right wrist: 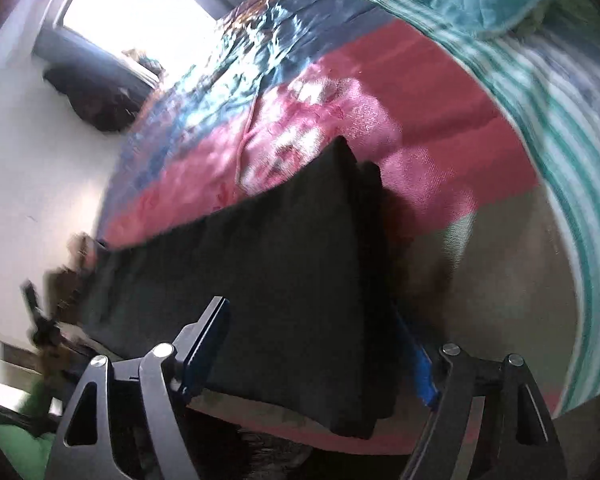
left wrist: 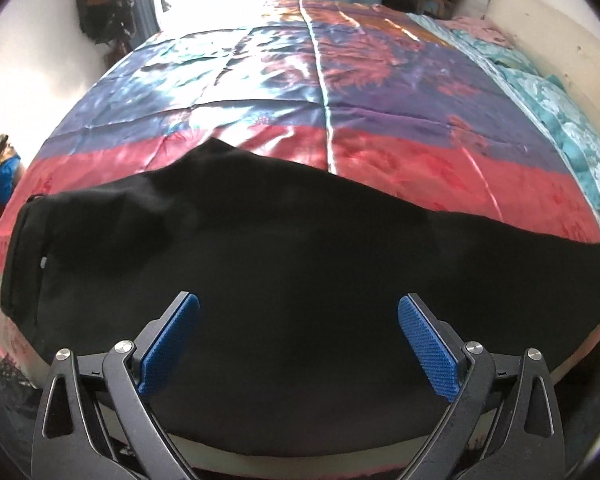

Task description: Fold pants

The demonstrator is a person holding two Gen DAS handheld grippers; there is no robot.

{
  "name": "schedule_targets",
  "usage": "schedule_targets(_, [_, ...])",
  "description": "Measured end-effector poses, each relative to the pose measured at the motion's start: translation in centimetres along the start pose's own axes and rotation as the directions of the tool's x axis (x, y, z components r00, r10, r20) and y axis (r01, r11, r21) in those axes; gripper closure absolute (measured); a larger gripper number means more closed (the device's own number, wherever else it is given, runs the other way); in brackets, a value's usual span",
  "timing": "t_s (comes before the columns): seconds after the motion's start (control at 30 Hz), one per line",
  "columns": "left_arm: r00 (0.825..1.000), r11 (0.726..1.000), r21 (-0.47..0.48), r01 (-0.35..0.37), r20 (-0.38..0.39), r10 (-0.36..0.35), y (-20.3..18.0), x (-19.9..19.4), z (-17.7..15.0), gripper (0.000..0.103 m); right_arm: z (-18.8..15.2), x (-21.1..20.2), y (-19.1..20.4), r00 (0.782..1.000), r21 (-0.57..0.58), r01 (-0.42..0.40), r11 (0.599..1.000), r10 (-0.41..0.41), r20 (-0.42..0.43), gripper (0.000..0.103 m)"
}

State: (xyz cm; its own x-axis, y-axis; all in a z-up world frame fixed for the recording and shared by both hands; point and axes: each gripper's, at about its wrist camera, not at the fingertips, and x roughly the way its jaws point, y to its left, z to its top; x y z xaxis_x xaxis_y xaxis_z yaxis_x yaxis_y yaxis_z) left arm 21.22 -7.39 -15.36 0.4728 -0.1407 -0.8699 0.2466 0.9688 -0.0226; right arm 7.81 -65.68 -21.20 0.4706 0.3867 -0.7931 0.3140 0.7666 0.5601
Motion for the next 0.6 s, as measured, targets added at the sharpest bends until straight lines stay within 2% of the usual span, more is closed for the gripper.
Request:
schedule_targets(0.03, [1.0,1.0,-0.003,0.003,-0.006,-0.003,0.0,0.1,-0.1,0.003,0.1,0.0,-0.7,0.997,0.047,-0.072,0.996,0.072,0.0,0.035])
schedule_targets(0.07, [1.0,1.0,-0.008,0.005,-0.012,-0.005,0.2,0.4,-0.1,0.003,0.2,0.3,-1.2,0.995,0.068,-0.097,0.993,0.097,-0.01,0.042])
schedule_targets(0.1, [1.0,1.0,-0.013,0.004,-0.02,-0.004,0.2,0.5,-0.2,0.003,0.2,0.7,-1.5,0.995,0.08,-0.09,0.993,0.093,-0.033,0.065])
schedule_targets(0.13, [1.0,1.0,-0.015,0.003,-0.024,-0.004,0.3,0.5,-0.4,0.003,0.0,1.4,-1.8,0.995,0.09,-0.066,0.994,0.072,-0.074,0.079])
schedule_targets(0.2, [1.0,1.0,-0.02,0.0,-0.024,0.0,0.5,0.3,-0.5,0.003,-0.1,1.6,-1.8,0.993,0.095,-0.074,0.993,0.082,-0.082,0.087])
schedule_targets(0.3, [1.0,1.0,-0.028,-0.002,-0.008,0.001,1.1,-0.5,-0.7,0.003,-0.5,0.4,-1.0,0.991,0.124,-0.125,0.984,0.129,-0.021,0.089])
schedule_targets(0.37, [1.0,0.999,-0.041,0.001,0.005,-0.001,1.6,-1.0,-0.8,0.003,-0.8,-0.6,0.2,0.98,0.137,-0.2,0.97,0.198,0.033,0.089])
schedule_targets(0.47, [1.0,0.998,-0.068,0.005,0.006,-0.005,2.4,-1.2,-1.4,0.003,-1.3,-1.7,4.5,0.948,0.118,-0.314,0.942,0.303,0.1,0.089])
schedule_targets(0.5, [1.0,0.997,-0.078,0.007,0.002,-0.007,2.7,-1.1,-1.6,0.003,-1.6,-1.7,6.8,0.927,0.103,-0.366,0.925,0.353,0.124,0.089])
schedule_targets(0.6, [1.0,0.992,-0.127,0.019,-0.019,-0.022,3.7,-0.8,-2.4,0.003,-2.3,-0.1,12.7,0.891,0.064,-0.442,0.895,0.429,0.147,0.089])
